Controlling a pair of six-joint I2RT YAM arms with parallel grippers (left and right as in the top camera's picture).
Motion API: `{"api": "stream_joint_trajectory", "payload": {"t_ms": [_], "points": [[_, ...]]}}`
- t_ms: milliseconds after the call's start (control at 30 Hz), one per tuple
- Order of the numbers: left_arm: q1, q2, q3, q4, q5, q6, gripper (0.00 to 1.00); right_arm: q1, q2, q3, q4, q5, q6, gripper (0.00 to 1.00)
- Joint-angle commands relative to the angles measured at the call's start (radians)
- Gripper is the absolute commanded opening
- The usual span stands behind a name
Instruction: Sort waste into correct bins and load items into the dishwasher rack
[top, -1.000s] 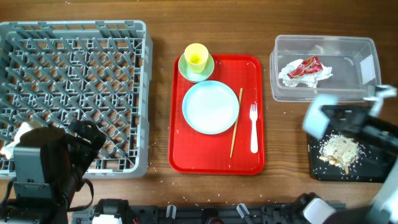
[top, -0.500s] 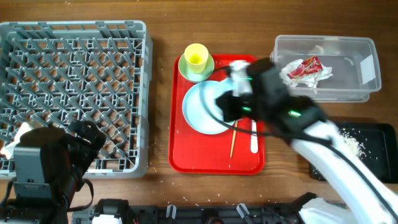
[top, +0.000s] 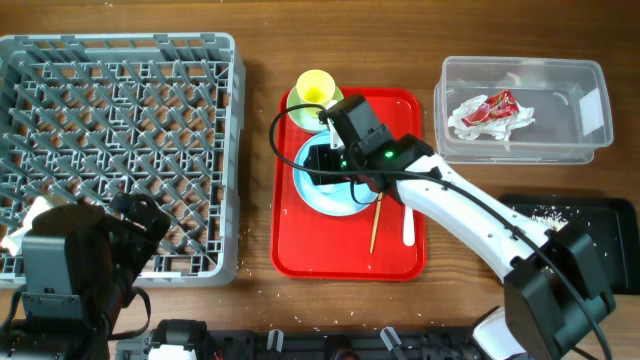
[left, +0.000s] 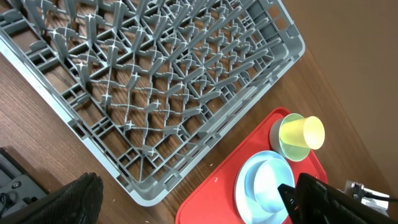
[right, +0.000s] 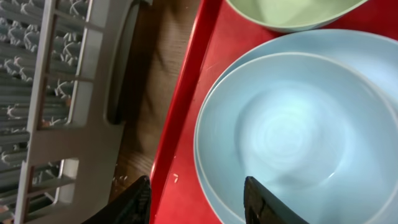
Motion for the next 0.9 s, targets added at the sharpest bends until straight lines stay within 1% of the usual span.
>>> {"api": "stream_joint_trajectory", "payload": {"t_ms": [0, 33, 67, 100, 133, 167, 267, 333, 433, 467, 600, 667, 700, 733, 767, 800, 833, 867], "points": [[0.005, 0.0, 0.008, 0.002, -0.02, 0.002, 1.0, -0.019, -0.085, 0.058, -0.041, -0.07, -0.001, 0.52], [0.005, 0.0, 0.008, 0.002, -0.02, 0.002, 1.0, -0.055, -0.148, 0.113, -0.121, -0.05, 0.008, 0.59], [0.005, 0.0, 0.008, 0.002, -0.02, 0.002, 1.0, -0.089, -0.188, 0.156, -0.195, -0.032, 0.008, 0.63], [0.005, 0.0, 0.008, 0.002, -0.02, 0.002, 1.0, -0.147, -0.241, 0.209, -0.298, 0.01, 0.009, 0.8], [0.005, 0.0, 0.008, 0.002, -0.02, 0.002, 1.0, -0.19, -0.274, 0.233, -0.352, 0.038, 0.009, 0.91], [0.005, 0.0, 0.008, 0.002, -0.02, 0.002, 1.0, -0.261, -0.323, 0.254, -0.416, 0.077, 0.007, 1.0], [0.005, 0.0, 0.008, 0.002, -0.02, 0.002, 1.0, -0.497, -0.448, 0.258, -0.55, 0.197, 0.004, 1.0], [0.005, 0.0, 0.008, 0.002, -0.02, 0.002, 1.0, -0.639, -0.49, 0.258, -0.658, 0.352, 0.005, 1.0], [0.005, 0.0, 0.008, 0.004, -0.018, -0.003, 1.0, -0.713, -0.48, 0.257, -0.665, 0.375, 0.005, 1.0], [0.005, 0.0, 0.008, 0.023, -0.008, -0.031, 1.0, -0.712, -0.473, 0.257, -0.664, 0.374, 0.005, 1.0], [0.005, 0.0, 0.008, 0.049, -0.005, -0.032, 1.0, -0.712, -0.441, 0.257, -0.664, 0.375, 0.005, 1.0], [0.005, 0.002, 0.006, 0.048, 0.269, -0.023, 1.0, -0.712, -0.422, 0.257, -0.664, 0.375, 0.005, 1.0], [0.002, 0.009, -0.005, 0.089, 0.458, 0.007, 1.0, -0.712, -0.416, 0.257, -0.664, 0.375, 0.005, 1.0], [-0.008, 0.02, -0.018, 0.14, 0.593, 0.061, 1.0, -0.712, -0.41, 0.257, -0.664, 0.375, 0.005, 1.0], [-0.024, 0.035, -0.031, 0.189, 0.688, 0.08, 1.0, -0.712, -0.408, 0.257, -0.664, 0.375, 0.005, 1.0], [-0.042, 0.058, -0.034, 0.217, 0.72, 0.074, 0.98, -0.712, -0.406, 0.257, -0.664, 0.375, 0.005, 1.0], [-0.063, 0.079, -0.035, 0.214, 0.717, 0.076, 0.86, -0.712, -0.403, 0.257, -0.664, 0.375, 0.005, 1.0], [-0.098, 0.12, -0.035, 0.239, 0.718, 0.096, 0.79, -0.712, -0.4, 0.257, -0.664, 0.375, 0.005, 1.0]]}}
